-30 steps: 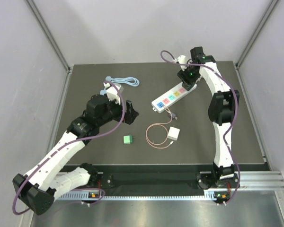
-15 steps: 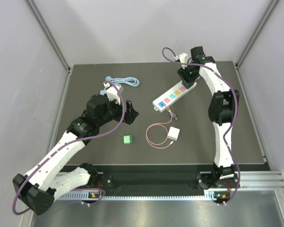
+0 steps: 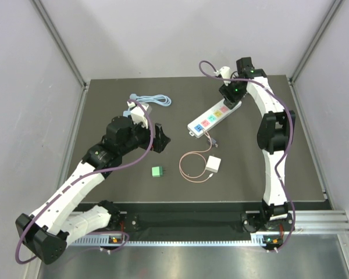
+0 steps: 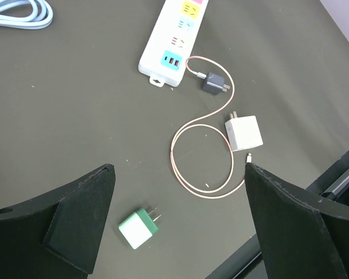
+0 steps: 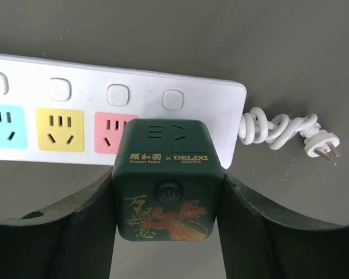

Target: Insert the plug

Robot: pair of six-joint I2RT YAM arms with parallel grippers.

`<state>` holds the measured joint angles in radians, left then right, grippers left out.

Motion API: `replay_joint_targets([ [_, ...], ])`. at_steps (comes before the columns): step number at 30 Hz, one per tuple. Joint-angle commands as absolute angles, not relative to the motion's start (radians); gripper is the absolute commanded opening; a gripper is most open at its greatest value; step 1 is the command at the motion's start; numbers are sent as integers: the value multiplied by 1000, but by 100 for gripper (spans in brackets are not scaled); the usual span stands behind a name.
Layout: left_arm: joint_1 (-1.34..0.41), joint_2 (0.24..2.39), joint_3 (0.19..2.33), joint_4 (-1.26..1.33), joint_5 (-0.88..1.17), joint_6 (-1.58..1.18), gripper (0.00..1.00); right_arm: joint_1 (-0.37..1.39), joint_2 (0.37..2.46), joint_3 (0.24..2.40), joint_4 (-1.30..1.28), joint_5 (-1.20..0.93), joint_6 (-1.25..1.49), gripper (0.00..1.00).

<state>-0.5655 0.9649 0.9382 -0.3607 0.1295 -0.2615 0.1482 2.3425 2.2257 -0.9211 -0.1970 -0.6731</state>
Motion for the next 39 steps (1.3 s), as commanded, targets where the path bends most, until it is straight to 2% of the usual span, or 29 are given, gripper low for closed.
replay_joint_targets([
  [1,-568,956,954,-322,123,-247,97,127,2344,2194,-1048,-199,-730,0],
  [8,-568,968,959,-322,123,-245,97,129,2407,2295,-1063,-161,-663,0],
  [18,-568,971,959,-322,127,-245,97,126,2384,2295,-1124,-144,-634,0],
  [39,-566,971,959,-324,126,-244,97,149,2435,2352,-1037,-186,-621,0],
])
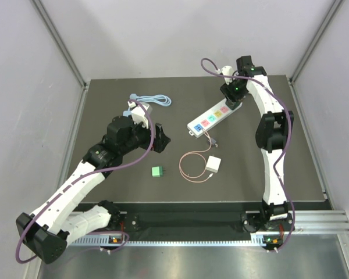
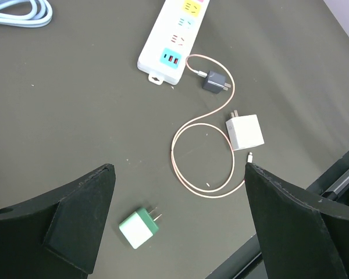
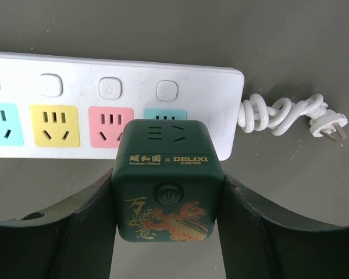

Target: Insert the plug

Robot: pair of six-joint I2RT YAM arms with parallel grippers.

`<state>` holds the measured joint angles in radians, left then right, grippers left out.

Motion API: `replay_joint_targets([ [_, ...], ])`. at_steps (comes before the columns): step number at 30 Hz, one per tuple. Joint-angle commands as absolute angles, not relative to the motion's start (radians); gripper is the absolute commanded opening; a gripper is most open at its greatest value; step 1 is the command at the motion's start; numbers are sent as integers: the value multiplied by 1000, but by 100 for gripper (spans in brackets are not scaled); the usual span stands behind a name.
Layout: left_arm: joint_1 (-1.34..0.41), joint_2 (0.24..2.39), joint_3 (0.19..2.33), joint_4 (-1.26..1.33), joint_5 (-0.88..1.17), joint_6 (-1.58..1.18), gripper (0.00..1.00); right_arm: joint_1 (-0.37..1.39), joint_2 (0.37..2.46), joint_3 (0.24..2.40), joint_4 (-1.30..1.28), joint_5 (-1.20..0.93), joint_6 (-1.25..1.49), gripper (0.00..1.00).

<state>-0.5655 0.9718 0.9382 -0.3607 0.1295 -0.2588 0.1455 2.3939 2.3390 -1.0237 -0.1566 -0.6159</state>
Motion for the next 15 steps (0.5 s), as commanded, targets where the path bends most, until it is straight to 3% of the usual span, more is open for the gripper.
replay_joint_targets([
  [1,-566,971,959,-322,126,-242,97,147,2434,2350,-1037,-187,-626,0],
  [15,-568,965,959,-324,123,-242,97,160,2459,2355,-1043,-193,-653,0],
])
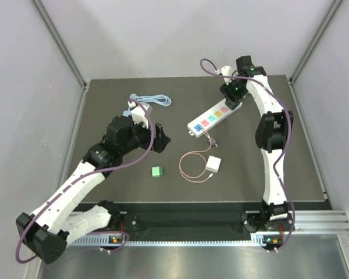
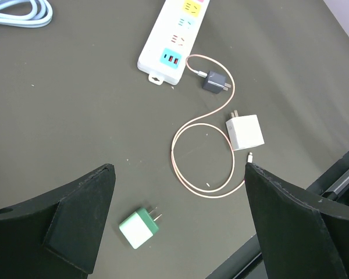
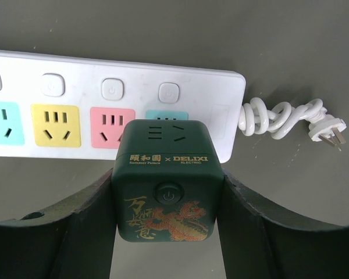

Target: Insert the plug

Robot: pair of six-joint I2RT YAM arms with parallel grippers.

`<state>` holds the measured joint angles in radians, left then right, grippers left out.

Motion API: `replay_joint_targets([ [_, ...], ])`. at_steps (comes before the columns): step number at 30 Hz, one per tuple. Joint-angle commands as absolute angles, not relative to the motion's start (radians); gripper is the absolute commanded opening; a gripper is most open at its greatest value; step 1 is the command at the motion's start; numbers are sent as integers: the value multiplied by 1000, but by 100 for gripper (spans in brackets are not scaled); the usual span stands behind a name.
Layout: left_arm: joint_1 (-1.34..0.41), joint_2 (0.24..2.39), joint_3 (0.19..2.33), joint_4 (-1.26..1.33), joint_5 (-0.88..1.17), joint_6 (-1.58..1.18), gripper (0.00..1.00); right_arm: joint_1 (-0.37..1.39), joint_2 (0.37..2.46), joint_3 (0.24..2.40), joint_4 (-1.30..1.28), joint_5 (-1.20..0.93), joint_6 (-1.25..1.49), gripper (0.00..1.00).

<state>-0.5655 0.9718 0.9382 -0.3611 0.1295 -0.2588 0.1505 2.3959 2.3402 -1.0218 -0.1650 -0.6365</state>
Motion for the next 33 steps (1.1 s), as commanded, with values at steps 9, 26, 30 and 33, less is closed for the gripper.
replay_joint_targets([
  [9,-566,968,959,-325,123,-241,97,160,2460,2364,-1031,-256,-653,0],
  [26,-566,973,959,-328,118,-239,97,144,2520,2358,-1039,-206,-621,0],
  [30,-568,971,960,-328,117,-238,97,143,2539,2344,-1038,-195,-623,0],
  [33,-566,968,959,-327,104,-238,97,132,2540,2303,-1035,-210,-624,0],
])
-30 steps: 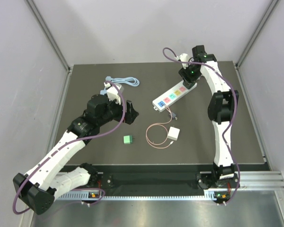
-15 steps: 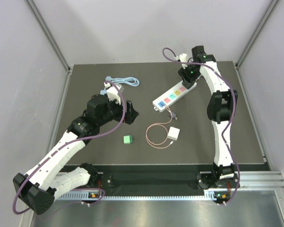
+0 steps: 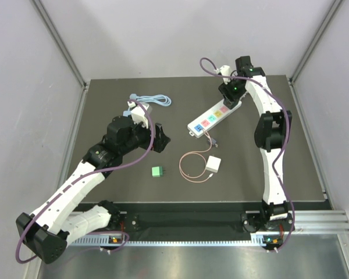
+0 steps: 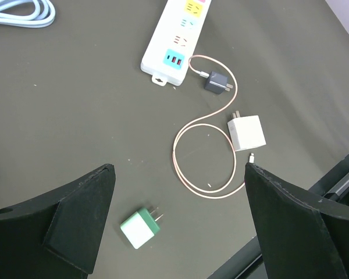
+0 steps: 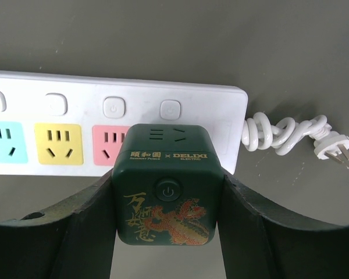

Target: Insert the plug

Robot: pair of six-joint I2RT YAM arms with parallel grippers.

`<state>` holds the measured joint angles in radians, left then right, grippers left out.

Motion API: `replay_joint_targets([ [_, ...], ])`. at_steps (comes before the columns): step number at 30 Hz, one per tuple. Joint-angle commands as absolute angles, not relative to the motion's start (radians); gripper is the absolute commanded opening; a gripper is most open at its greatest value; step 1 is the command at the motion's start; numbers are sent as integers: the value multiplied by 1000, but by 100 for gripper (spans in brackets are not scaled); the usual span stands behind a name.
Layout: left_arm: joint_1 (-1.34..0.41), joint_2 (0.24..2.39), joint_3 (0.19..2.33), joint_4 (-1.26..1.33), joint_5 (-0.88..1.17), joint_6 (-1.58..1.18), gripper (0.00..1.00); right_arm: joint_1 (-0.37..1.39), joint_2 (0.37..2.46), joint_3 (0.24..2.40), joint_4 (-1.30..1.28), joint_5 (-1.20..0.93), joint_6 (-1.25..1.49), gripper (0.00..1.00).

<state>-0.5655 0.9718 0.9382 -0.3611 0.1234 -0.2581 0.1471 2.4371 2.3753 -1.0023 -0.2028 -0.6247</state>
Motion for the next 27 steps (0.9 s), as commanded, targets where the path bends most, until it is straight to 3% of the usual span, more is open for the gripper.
replay_joint_targets([
  [1,-566,966,959,-330,104,-238,97,129,2536,2287,-1031,-218,-623,0],
  [18,-565,971,960,-324,118,-244,97,75,2434,1985,-856,-216,-604,0],
  [27,-563,988,966,-318,121,-245,96,78,2422,1935,-839,-189,-612,0],
])
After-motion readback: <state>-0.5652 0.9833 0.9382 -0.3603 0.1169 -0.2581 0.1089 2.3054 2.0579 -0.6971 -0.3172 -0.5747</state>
